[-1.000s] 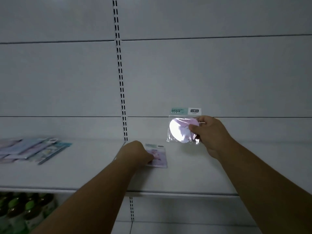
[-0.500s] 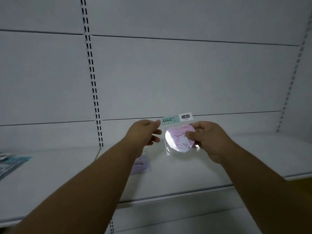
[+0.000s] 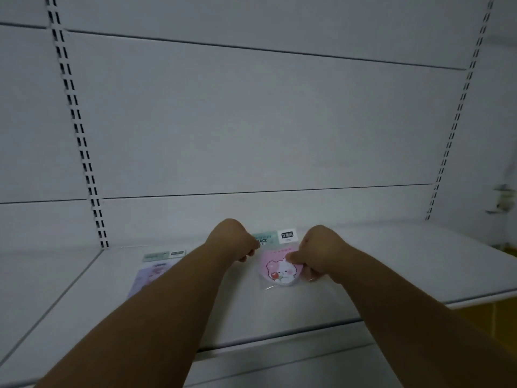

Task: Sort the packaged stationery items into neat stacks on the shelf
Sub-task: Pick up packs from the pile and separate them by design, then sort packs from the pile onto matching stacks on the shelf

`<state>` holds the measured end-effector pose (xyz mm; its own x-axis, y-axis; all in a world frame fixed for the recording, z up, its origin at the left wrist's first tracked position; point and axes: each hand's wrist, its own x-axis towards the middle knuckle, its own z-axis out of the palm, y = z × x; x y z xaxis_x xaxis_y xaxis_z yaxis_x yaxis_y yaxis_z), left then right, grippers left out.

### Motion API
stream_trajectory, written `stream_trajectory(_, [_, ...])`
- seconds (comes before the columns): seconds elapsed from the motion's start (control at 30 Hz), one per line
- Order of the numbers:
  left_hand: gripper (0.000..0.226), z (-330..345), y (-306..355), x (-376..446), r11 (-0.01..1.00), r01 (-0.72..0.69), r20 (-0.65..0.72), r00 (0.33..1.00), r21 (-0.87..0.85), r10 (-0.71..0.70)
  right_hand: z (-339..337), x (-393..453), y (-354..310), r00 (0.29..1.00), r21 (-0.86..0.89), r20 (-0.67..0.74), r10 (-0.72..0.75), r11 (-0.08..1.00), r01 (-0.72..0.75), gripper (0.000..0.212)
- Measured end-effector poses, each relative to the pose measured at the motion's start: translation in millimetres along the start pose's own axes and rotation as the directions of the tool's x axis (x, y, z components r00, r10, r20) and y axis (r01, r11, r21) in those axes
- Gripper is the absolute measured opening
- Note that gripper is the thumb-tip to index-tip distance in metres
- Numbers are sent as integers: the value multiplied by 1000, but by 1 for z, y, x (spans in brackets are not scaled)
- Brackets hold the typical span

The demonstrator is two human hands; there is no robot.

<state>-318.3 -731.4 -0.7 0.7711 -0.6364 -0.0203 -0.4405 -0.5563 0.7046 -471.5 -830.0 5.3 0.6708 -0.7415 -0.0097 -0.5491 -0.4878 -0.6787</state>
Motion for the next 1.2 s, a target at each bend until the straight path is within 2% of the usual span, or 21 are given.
stream_trajectory(0.1, [20,8,-4,7,982,25,-38,999,185,-18,5,7,4,999,-154,15,-44,987,45,27])
stream_trajectory(0.2, [30,12,-4,6,940,8,-94,995,341,26,6,10,4,987,-387,-20,-157,912,137,33])
stream_trajectory(0.33, [33,12,-2,0,904,5,-146,987,427,63,8,8,-5,949,-472,-35,-314,842,261,30])
stream_trajectory(0.53, [30,-19,-19,-31,874,-18,-246,957,485,156,3,-18,-74,787,-481,-116,-606,727,490,43])
stream_trajectory(0.7, [29,-86,-74,-92,867,15,-369,908,498,197,28,-62,-157,664,-460,-100,-741,626,630,40])
stream_trajectory(0.93, [29,-215,-208,-209,844,214,-538,837,491,101,139,-161,-292,542,-361,-12,-840,510,781,43])
stream_trajectory(1.07, [31,-286,-287,-271,806,332,-581,814,491,18,207,-215,-366,483,-335,39,-875,444,831,46])
stream_trajectory(1.2, [31,-345,-342,-300,783,403,-580,812,473,-67,255,-245,-422,472,-309,63,-879,433,847,45])
